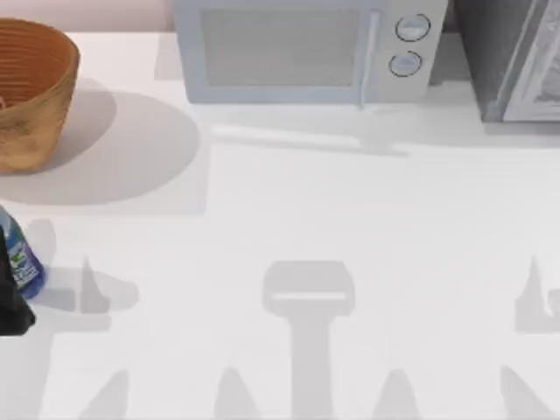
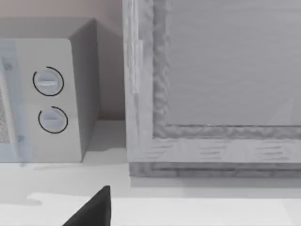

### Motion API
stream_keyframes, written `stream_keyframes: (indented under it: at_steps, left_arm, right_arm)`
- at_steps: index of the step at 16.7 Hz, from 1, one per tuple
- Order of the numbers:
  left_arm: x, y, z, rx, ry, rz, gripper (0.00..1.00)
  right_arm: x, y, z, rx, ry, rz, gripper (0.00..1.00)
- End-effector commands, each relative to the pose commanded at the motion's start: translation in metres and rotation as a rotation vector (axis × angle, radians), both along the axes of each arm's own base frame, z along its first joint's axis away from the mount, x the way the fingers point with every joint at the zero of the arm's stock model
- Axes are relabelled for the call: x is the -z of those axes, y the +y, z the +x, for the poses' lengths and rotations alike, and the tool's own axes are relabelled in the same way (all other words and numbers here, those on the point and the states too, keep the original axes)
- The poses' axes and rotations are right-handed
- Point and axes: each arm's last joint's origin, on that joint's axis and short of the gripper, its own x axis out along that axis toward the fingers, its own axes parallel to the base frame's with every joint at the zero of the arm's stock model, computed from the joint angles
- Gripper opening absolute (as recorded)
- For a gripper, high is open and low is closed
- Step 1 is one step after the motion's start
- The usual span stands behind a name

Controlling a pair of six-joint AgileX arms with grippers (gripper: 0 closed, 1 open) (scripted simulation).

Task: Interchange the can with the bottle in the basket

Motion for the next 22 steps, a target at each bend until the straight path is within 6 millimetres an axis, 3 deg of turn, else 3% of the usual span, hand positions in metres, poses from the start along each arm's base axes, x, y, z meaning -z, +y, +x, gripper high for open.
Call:
stream_keyframes:
  at_steps: [7, 13, 17, 22]
  left_arm:
    - [-0.012, 0.001, 0.004, 0.001, 0.131, 0.006, 1.00]
    - [-0.078, 0.005, 0.030, 0.019, 0.365, 0.025, 1.00]
    - [-0.131, 0.012, 0.077, 0.042, 0.541, 0.031, 1.00]
    - [-0.170, 0.031, 0.170, 0.076, 0.781, 0.013, 1.00]
  right_arm:
    - [0.000, 0.000, 0.000, 0.000, 0.000, 0.000, 1.00]
    - [0.000, 0.000, 0.000, 0.000, 0.000, 0.000, 1.00]
    - [0.000, 0.000, 0.000, 0.000, 0.000, 0.000, 1.00]
    - [0.000, 0.000, 0.000, 0.000, 0.000, 0.000, 1.00]
